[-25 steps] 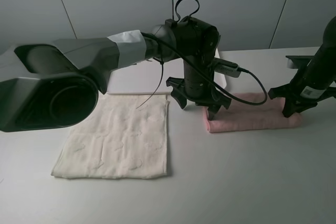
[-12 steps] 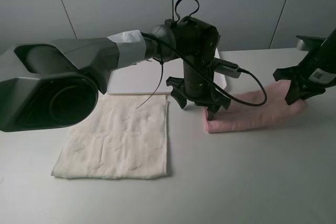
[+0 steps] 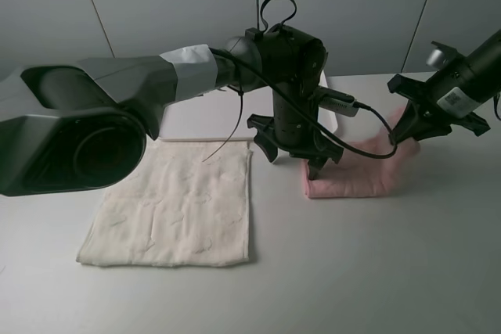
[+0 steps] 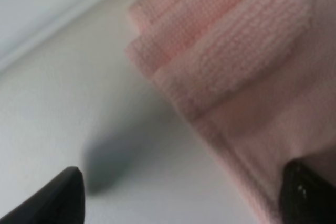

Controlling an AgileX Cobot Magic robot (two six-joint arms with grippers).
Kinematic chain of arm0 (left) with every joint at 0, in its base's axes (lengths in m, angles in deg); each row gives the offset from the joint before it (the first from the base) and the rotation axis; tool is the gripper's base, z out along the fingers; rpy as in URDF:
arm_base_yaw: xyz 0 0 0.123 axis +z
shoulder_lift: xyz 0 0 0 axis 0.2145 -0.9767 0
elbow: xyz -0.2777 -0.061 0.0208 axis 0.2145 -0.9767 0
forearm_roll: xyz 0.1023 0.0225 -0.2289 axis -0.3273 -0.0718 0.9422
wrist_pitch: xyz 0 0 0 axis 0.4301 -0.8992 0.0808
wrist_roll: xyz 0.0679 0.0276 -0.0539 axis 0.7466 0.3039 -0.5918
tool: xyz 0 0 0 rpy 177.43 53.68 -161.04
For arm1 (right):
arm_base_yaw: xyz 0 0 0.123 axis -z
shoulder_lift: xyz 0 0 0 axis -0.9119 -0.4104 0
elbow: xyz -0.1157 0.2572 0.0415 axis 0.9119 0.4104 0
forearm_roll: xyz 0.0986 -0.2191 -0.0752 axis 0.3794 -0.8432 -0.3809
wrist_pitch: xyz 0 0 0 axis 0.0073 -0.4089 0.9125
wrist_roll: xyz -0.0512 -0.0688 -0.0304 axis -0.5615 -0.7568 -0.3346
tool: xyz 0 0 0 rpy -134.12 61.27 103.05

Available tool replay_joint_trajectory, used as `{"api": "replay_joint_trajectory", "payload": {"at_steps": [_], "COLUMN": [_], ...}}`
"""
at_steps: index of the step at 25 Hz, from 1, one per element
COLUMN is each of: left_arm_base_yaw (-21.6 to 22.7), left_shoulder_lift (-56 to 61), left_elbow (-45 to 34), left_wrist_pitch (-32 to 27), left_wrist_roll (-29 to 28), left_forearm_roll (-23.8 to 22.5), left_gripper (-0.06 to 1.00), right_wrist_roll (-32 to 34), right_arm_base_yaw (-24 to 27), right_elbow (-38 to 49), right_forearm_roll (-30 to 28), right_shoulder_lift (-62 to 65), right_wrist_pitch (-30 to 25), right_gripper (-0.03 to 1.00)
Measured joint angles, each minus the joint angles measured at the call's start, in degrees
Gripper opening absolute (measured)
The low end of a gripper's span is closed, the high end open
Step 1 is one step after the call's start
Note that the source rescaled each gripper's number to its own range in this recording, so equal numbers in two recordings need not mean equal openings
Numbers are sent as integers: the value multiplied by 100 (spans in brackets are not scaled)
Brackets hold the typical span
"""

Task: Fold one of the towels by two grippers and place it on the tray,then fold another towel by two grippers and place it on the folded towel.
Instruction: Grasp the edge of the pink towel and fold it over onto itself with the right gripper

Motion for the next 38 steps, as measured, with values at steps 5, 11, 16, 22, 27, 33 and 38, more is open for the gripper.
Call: {"api": "replay_joint_trajectory", "payload": {"at_steps": [5, 11, 16, 22, 27, 33, 38], "left_arm_base_yaw": [142, 341, 341, 341, 341, 344, 354], "left_shoulder_lift": [0, -13, -13, -13, -13, -13, -13], "left_elbow": [0, 0, 0, 0, 0, 0, 63], "left_wrist_pitch": [-15, -58, -58, -58, -66, -71, -71], "left_wrist_roll": [152, 252, 275, 321, 359, 389, 416], "left_forearm_roll": [319, 496, 546, 557, 557, 606, 633], "left_gripper": [96, 96, 96, 96, 96, 96, 96], "right_wrist_roll": [-240, -1038, -1593, -1959, -2293, -2464, -2526], "right_arm_base_yaw": [0, 0, 0, 0, -11, -468, -531], "right_elbow": [54, 571, 944, 1207, 1435, 1553, 1576], "right_forearm_roll": [358, 1476, 2174, 2724, 3278, 3511, 3646], "right_shoulder_lift": [-176, -274, -288, -288, -288, -288, -288], "right_wrist_pitch": [-156, 102, 295, 518, 602, 1019, 1125], "right_gripper": [3, 3, 3, 3, 3, 3, 3]}}
